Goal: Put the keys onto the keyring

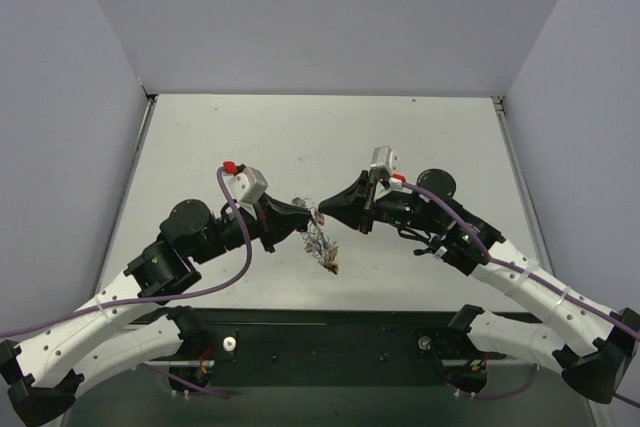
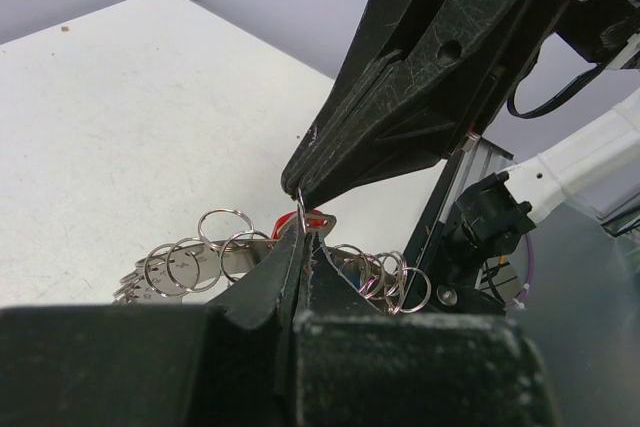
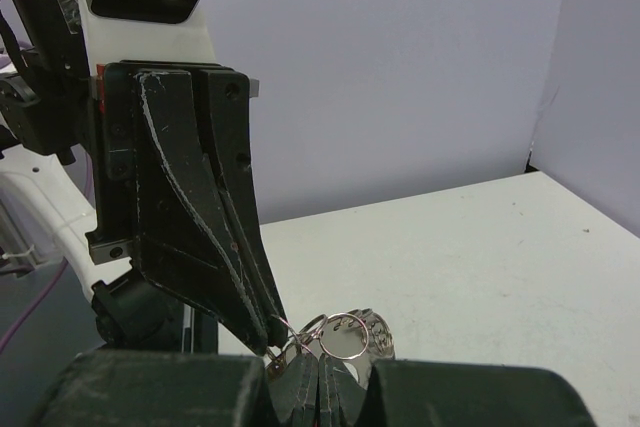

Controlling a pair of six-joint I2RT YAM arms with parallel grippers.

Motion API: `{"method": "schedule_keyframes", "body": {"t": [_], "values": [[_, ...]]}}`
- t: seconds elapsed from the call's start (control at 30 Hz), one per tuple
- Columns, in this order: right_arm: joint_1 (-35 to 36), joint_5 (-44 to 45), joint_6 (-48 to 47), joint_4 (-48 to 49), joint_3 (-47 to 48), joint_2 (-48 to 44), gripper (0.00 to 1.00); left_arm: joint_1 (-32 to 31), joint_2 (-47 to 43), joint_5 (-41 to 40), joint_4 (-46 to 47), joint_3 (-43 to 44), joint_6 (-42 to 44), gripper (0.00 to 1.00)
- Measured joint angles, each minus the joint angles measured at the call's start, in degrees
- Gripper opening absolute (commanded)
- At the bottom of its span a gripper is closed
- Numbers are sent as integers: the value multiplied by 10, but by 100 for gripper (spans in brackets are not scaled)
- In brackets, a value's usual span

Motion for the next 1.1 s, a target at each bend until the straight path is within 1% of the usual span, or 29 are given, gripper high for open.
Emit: {"method": "schedule_keyframes", "body": {"t": [1.1], "values": [[2,0,-5,-10,5,1,0,0,-11,4,38,-25,-9,0]]}}
